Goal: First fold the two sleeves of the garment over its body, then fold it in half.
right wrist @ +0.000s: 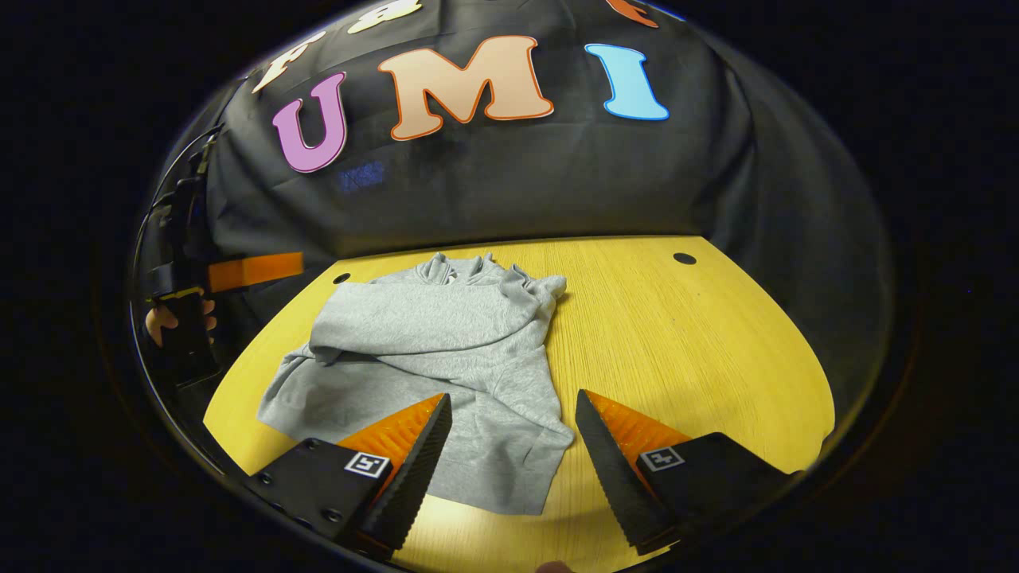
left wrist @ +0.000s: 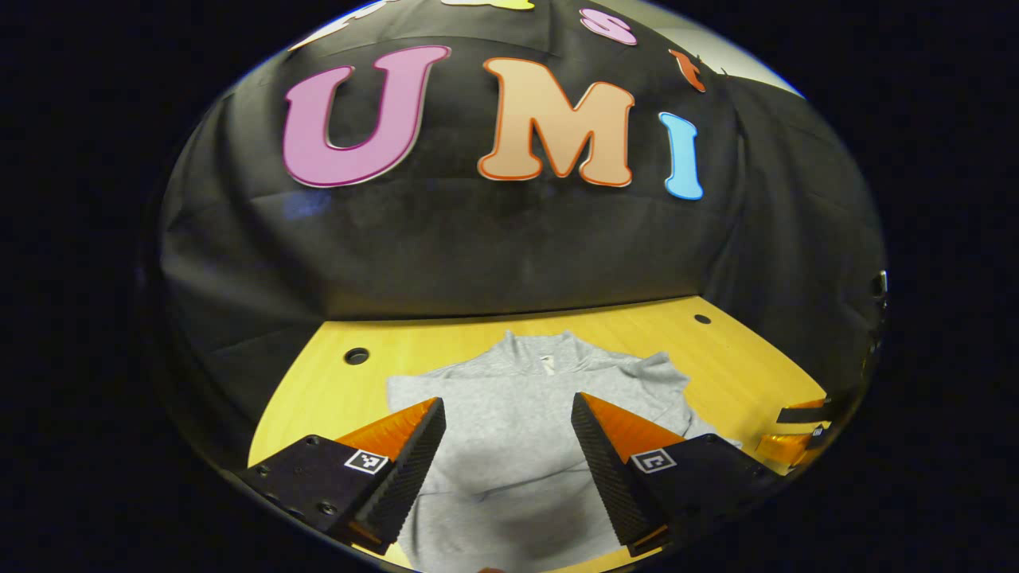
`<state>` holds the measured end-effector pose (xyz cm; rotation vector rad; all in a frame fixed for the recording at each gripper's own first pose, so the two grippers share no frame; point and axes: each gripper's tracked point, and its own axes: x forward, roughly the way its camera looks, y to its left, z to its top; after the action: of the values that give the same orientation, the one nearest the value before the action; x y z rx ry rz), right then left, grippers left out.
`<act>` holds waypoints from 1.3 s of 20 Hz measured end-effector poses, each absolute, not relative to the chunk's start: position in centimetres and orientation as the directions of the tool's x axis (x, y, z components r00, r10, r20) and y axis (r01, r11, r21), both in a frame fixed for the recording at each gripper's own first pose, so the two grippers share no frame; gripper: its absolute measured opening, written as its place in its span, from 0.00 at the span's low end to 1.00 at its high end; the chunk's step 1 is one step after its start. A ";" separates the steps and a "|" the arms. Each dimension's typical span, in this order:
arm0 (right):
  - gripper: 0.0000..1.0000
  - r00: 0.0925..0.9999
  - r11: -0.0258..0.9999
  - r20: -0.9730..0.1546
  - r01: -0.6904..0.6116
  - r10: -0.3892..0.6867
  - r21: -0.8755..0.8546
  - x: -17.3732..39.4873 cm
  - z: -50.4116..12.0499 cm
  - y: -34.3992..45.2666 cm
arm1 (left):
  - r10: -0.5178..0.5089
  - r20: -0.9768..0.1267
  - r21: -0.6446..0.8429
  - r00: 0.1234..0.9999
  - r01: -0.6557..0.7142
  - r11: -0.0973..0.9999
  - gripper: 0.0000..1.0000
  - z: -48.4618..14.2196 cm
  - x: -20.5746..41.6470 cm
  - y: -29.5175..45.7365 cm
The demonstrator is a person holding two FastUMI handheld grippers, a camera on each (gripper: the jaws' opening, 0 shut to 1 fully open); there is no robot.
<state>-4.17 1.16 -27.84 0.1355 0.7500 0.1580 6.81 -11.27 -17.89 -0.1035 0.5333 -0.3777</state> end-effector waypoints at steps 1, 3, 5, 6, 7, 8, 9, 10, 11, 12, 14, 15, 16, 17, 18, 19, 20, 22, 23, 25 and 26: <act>0.98 0.720 0.981 -0.668 -0.096 0.187 0.171 -4.0 -27.9 1.2 | -0.358 -0.485 -0.184 0.798 0.307 0.934 0.94 -18.3 6.3 -9.8; 0.98 0.713 0.982 -0.677 -0.101 0.182 0.158 -3.9 -28.4 1.5 | -0.335 -0.510 -0.182 0.792 0.281 0.942 0.94 -19.2 4.6 -7.3; 0.98 0.711 0.985 -0.683 -0.102 0.169 0.137 -3.9 -28.7 1.4 | -0.318 -0.541 -0.187 0.779 0.258 0.948 0.94 -20.5 2.6 -5.2; 0.98 0.707 0.987 -0.689 -0.102 0.162 0.126 -4.0 -29.1 1.4 | -0.311 -0.556 -0.187 0.771 0.248 0.951 0.94 -21.3 1.5 -4.3; 0.98 0.701 0.987 -0.695 -0.103 0.159 0.122 -4.2 -29.3 1.4 | -0.303 -0.575 -0.186 0.760 0.239 0.953 0.94 -22.2 0.3 -3.3; 0.98 0.695 0.988 -0.702 -0.104 0.156 0.117 -4.4 -29.6 1.6 | -0.298 -0.598 -0.190 0.744 0.230 0.955 0.94 -23.1 -0.9 -2.6; 0.98 0.689 0.988 -0.708 -0.106 0.153 0.110 -4.7 -29.9 1.6 | -0.294 -0.617 -0.195 0.730 0.220 0.956 0.95 -24.1 -1.9 -2.1; 0.98 0.683 0.989 -0.715 -0.109 0.149 0.103 -4.9 -30.2 1.6 | -0.290 -0.633 -0.200 0.717 0.210 0.957 0.94 -24.8 -2.6 -1.8; 0.98 0.678 0.989 -0.720 -0.111 0.146 0.097 -5.1 -30.4 1.6 | -0.289 -0.646 -0.207 0.706 0.203 0.957 0.94 -25.5 -3.3 -1.8; 0.98 0.673 0.989 -0.726 -0.112 0.144 0.092 -5.3 -30.8 1.6 | -0.286 -0.660 -0.209 0.695 0.196 0.958 0.95 -26.2 -3.8 -1.8; 0.98 0.660 0.990 -0.739 -0.110 0.136 0.084 -5.9 -31.4 1.7 | -0.273 -0.687 -0.204 0.674 0.182 0.962 0.95 -27.6 -4.6 -1.6; 0.98 0.652 0.991 -0.746 -0.108 0.133 0.083 -6.3 -31.8 1.9 | -0.271 -0.696 -0.203 0.665 0.179 0.963 0.95 -28.2 -5.1 -1.6; 0.94 0.646 0.991 -0.752 -0.107 0.131 0.081 -6.6 -32.3 2.0 | -0.271 -0.706 -0.204 0.655 0.179 0.962 0.95 -28.8 -5.5 -1.7; 0.94 0.639 0.991 -0.759 -0.106 0.128 0.078 -6.9 -32.6 2.1 | -0.272 -0.717 -0.204 0.642 0.180 0.962 0.95 -29.8 -6.0 -1.7; 0.94 0.633 0.991 -0.764 -0.106 0.126 0.076 -7.2 -32.8 2.2 | -0.272 -0.730 -0.205 0.627 0.179 0.962 0.95 -30.6 -6.4 -1.7; 0.98 0.626 0.992 -0.770 -0.106 0.123 0.072 -7.5 -33.2 2.2 | -0.274 -0.739 -0.209 0.616 0.177 0.962 0.95 -31.2 -6.9 -1.9; 0.98 0.619 0.992 -0.777 -0.107 0.118 0.065 -7.7 -33.7 2.3 | -0.279 -0.744 -0.218 0.607 0.175 0.960 0.95 -31.6 -7.3 -2.1; 0.98 0.602 0.993 -0.792 -0.103 0.105 0.053 -8.3 -34.3 2.2 | -0.284 -0.757 -0.228 0.588 0.170 0.959 0.95 -32.4 -8.1 -2.5; 0.98 0.593 0.994 -0.799 -0.098 0.098 0.049 -8.6 -34.6 2.1 | -0.287 -0.763 -0.230 0.579 0.171 0.958 0.95 -32.9 -8.4 -2.7; 0.98 0.575 0.995 -0.814 -0.089 0.086 0.042 -9.1 -35.4 1.8 | -0.295 -0.772 -0.233 0.564 0.181 0.956 0.95 -33.5 -9.0 -3.2; 0.94 0.560 0.995 -0.825 -0.087 0.080 0.037 -9.4 -35.8 1.7 | -0.299 -0.777 -0.234 0.554 0.186 0.954 0.95 -33.7 -9.1 -3.4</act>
<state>-9.42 1.74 -35.79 -0.0083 0.9716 0.0985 -9.14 -3.44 -33.72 -0.1298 0.9411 -0.2872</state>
